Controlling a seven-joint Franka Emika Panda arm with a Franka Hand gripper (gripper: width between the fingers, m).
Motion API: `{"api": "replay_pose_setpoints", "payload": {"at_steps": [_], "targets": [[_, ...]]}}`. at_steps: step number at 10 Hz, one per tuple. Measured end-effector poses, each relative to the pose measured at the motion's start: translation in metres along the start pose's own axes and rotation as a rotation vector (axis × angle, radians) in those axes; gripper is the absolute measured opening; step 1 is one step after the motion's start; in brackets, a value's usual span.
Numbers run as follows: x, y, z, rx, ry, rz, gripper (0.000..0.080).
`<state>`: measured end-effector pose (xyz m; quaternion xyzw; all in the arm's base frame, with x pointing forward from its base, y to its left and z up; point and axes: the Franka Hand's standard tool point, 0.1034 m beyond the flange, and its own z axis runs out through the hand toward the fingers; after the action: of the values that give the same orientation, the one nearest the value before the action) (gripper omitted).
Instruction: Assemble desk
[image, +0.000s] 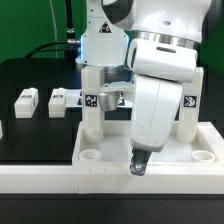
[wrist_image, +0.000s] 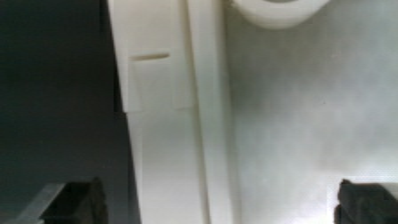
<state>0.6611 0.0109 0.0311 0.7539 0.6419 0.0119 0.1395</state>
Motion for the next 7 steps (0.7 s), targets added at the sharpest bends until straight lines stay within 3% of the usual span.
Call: {"api": "replay_pose_setpoints", "payload": {"at_steps": [1,4,5,6,7], "targets": [[-0.003,0.003,-0.005,0.003,-0.007,0.003,0.0649],[-0.032,0.011,-0.081,0.031,-0.028,0.07,0.0649],[-0.042,0.014,-0.086,0.028,-0.034,0.089,0.0649],[-0.047,0.013,-0.08,0.033,-0.04,0.152,0.0649],[-0.043,0.012,-0.081,0.032,-0.04,0.25,0.0649]]}}
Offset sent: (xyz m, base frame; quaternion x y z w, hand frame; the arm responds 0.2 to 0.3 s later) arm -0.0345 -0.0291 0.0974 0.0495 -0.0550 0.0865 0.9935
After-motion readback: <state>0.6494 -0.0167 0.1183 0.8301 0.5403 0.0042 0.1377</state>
